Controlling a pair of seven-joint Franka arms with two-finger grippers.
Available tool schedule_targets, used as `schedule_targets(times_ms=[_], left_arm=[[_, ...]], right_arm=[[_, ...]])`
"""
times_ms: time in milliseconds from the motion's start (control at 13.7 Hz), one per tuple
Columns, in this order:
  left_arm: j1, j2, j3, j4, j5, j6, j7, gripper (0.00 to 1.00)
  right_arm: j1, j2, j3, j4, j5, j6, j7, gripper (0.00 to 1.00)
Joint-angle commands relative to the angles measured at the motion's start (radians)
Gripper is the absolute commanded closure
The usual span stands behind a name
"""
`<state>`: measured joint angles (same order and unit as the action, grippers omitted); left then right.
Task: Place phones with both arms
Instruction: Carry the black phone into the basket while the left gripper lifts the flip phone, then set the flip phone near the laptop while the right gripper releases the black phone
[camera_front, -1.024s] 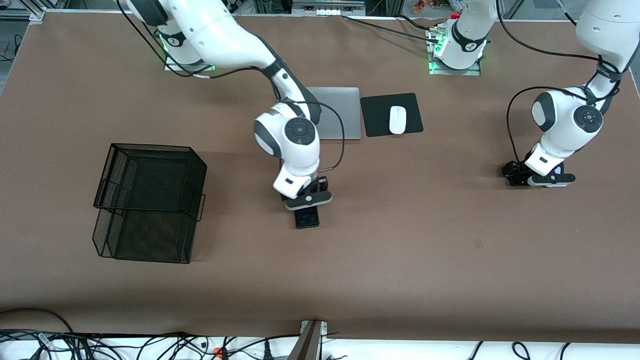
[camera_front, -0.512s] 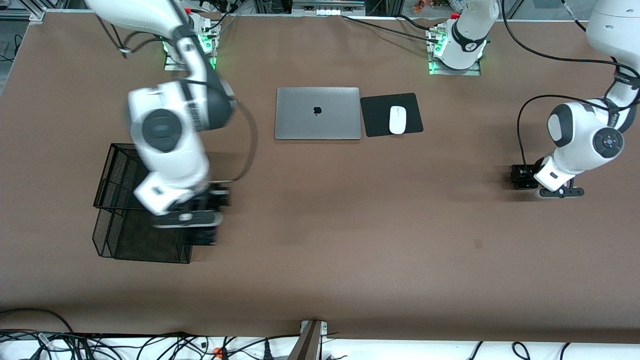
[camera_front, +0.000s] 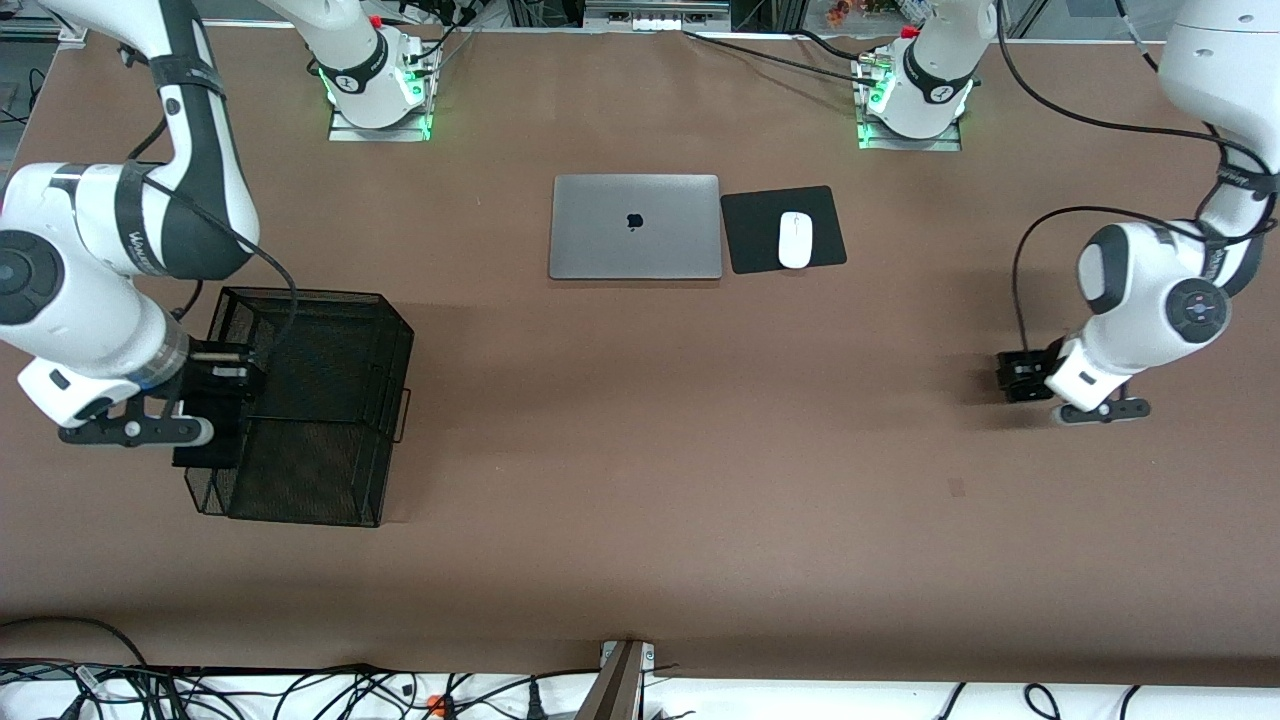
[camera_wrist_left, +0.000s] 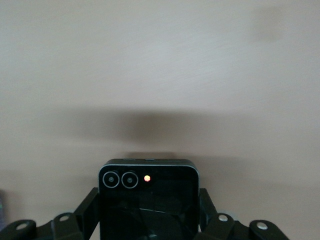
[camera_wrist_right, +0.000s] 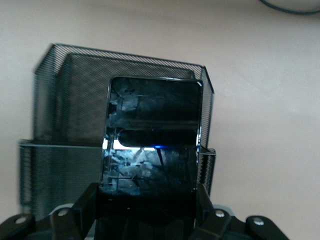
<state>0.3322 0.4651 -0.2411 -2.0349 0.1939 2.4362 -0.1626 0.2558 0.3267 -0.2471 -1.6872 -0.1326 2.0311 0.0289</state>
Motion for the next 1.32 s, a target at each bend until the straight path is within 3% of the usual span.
schedule_targets(times_ms=[0, 146, 366, 732, 1024, 1244], left_arm=[[-0.181, 0.033, -0.004, 0.077, -0.002, -0.025, -0.192, 1.00], [-0.318, 0.076, -0.004, 0.145, -0.002, -0.025, -0.346, 1.00], [-0.497, 0.156, -0.003, 0.275, -0.001, -0.031, -0.513, 1.00], [-0.752, 0.349, 0.013, 0.620, 0.009, -0.169, -0.663, 1.00], [-0.962, 0.453, 0.143, 0.746, 0.007, -0.171, -0.695, 1.00], [-1.033, 0.533, 0.186, 0.815, 0.007, -0.171, -0.750, 1.00]], right_arm=[[0.013, -0.162, -0.046, -0.271, 0.049, 0.136, -0.027, 1.00], [0.013, -0.215, -0.064, -0.377, 0.100, 0.188, -0.027, 1.00], [0.013, -0.222, -0.081, -0.445, 0.108, 0.274, -0.046, 1.00], [0.013, -0.206, -0.080, -0.500, 0.149, 0.391, -0.047, 1.00], [0.013, -0.186, -0.080, -0.500, 0.151, 0.406, -0.047, 1.00], [0.013, -0.167, -0.081, -0.500, 0.153, 0.426, -0.046, 1.00]])
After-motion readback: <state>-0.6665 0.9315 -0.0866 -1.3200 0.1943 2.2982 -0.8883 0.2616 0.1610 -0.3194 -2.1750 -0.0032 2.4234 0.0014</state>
